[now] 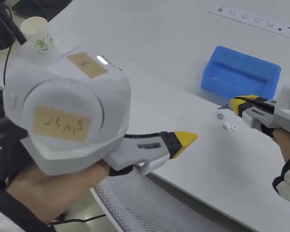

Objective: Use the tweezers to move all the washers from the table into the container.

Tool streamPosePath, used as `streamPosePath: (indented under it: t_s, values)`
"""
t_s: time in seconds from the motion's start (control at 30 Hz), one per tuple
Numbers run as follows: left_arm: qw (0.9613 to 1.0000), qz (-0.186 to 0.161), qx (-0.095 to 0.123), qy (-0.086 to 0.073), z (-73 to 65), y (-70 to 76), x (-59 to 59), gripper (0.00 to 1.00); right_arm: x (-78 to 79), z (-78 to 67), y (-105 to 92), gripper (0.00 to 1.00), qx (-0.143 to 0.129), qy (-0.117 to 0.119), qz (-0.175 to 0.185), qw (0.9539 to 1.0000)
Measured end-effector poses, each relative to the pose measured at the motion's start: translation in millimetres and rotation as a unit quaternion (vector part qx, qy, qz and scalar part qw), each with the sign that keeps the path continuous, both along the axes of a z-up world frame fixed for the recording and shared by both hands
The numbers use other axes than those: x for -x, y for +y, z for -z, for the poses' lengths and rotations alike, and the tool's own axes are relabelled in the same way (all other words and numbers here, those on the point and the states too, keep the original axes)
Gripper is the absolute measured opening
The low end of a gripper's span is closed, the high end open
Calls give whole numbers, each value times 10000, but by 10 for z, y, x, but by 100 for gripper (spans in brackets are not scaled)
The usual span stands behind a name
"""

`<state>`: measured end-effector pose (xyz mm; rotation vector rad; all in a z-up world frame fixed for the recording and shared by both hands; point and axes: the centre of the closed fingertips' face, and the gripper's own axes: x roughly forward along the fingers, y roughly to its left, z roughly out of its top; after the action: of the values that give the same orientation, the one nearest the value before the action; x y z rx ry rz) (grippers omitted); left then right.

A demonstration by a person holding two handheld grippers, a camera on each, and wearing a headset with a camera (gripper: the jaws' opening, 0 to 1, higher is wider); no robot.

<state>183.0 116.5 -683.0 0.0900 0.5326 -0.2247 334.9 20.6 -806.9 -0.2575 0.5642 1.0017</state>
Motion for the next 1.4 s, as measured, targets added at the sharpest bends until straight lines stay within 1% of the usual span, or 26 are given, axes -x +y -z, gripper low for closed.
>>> streamPosePath:
  t_s: [0.1,0.23,0.43,0.77,0.93,1.07,1.2,1.33,1.4]
  values:
    - [10000,8,-1,2,3,-4,-4,95,-12,3,-24,2,42,-12,6,10000]
    - [10000,14,5,-10,-3,-11,-2,95,5,31,-67,2,118,83,27,9999]
    - [10000,-14,7,-18,-6,6,9,95,64,45,-89,2,253,63,-70,9996]
    - [10000,-45,15,-23,-6,16,26,95,89,82,-100,2,382,89,-122,9992]
    - [10000,-70,26,-26,0,33,32,95,81,119,-100,1,439,227,-97,9987]
    - [10000,-82,32,-37,-3,42,34,95,94,108,-102,1,499,201,-172,9984]
    - [9999,-94,38,-38,-1,48,36,95,112,107,-130,1,510,300,-155,9981]
    - [9999,-90,35,-42,-4,49,43,95,166,64,-196,1,600,352,-181,9974]
    - [9999,-98,43,-44,-5,53,46,95,185,35,-247,1,705,296,-218,9968]
